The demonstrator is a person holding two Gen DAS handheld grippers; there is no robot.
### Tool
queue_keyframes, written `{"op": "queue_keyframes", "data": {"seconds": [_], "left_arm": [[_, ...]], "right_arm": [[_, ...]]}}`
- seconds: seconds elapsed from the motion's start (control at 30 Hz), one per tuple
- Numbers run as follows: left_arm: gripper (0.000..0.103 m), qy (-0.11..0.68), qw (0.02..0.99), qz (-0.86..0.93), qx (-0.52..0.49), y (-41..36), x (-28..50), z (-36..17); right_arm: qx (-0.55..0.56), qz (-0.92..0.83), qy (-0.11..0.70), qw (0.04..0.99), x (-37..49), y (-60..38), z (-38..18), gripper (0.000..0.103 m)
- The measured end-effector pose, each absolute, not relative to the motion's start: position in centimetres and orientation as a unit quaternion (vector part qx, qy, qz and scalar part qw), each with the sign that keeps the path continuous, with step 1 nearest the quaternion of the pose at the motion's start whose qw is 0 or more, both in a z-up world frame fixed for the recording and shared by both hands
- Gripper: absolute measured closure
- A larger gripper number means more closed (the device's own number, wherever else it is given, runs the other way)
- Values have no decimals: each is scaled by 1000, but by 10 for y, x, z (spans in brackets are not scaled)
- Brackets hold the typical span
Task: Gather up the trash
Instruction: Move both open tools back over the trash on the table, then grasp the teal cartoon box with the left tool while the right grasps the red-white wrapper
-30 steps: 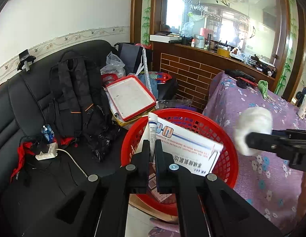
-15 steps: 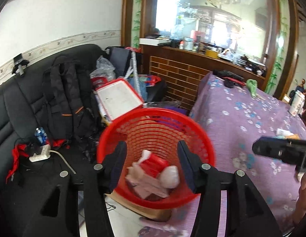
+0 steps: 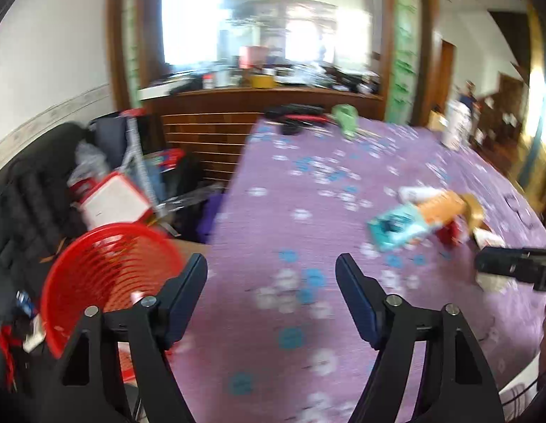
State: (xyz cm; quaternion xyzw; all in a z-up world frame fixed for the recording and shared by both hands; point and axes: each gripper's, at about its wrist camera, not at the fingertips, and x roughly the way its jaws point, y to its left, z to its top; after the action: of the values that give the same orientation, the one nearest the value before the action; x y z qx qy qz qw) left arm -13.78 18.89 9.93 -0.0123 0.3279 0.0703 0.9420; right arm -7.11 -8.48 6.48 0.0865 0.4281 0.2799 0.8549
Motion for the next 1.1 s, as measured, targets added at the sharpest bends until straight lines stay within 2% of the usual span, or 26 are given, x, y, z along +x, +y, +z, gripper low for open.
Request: {"op": "queue_keyframes", "data": {"seconds": [0.07, 0.2, 0.27, 0.5, 0.7, 1.1], "left_arm": [[23, 337, 940, 53, 1, 168, -125, 95], [22, 349, 937, -2, 22, 122, -93, 86], [11, 353, 934, -31, 45, 102, -78, 82], [10, 374, 914, -53, 145, 70, -35, 56], [10, 366, 910, -40, 191, 64, -10, 42], [10, 378, 905, -71, 182, 56, 16, 17]], "right_arm": [[109, 256, 429, 859, -67, -112, 62, 42], [143, 220, 427, 865, -61, -152, 59, 40], [155, 214, 429, 864, -60, -166, 57, 40], [185, 201, 437, 857, -53, -198, 45, 36], [202, 189, 458, 845, -38, -199, 32, 36], [189, 167, 485, 837, -15, -175, 10, 35]]}}
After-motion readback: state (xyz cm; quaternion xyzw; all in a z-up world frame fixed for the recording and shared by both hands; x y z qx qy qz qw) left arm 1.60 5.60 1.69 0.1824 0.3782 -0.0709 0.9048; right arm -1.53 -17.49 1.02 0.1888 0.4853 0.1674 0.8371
